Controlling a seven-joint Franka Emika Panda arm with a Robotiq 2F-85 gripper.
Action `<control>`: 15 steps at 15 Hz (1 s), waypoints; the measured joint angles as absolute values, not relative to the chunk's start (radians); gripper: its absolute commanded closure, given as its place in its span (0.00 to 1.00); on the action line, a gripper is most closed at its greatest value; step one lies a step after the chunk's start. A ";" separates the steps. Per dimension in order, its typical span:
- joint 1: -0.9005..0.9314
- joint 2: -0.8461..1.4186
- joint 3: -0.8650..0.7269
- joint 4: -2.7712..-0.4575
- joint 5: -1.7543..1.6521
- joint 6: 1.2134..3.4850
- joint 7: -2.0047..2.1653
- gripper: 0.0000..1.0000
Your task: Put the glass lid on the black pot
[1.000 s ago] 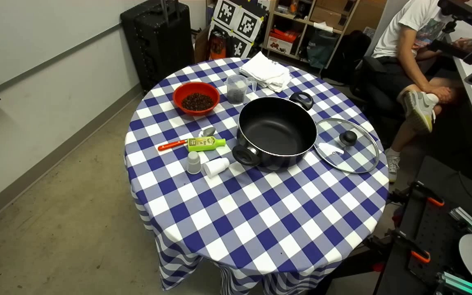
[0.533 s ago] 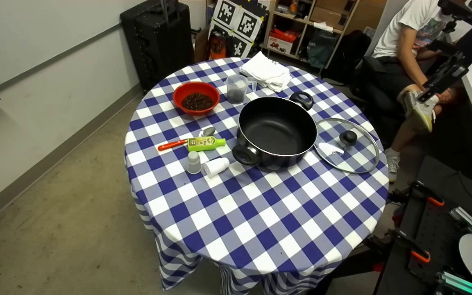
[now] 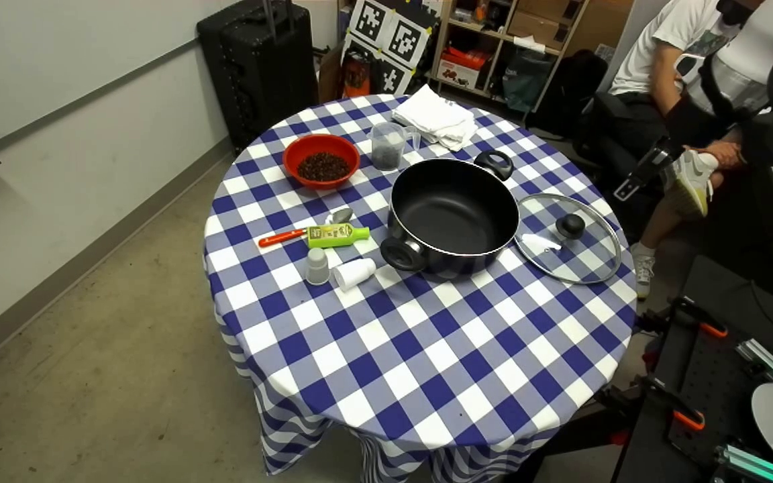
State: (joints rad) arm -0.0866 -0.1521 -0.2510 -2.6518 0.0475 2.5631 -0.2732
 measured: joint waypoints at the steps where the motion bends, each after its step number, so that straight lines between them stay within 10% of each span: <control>1: -0.087 -0.115 -0.241 -2.642 0.055 2.588 -0.271 0.00; 15: -0.120 0.307 -0.158 -2.449 0.046 2.693 -0.248 0.00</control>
State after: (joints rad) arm -0.1204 0.3074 -0.1578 -2.4494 0.0460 2.6932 -0.2483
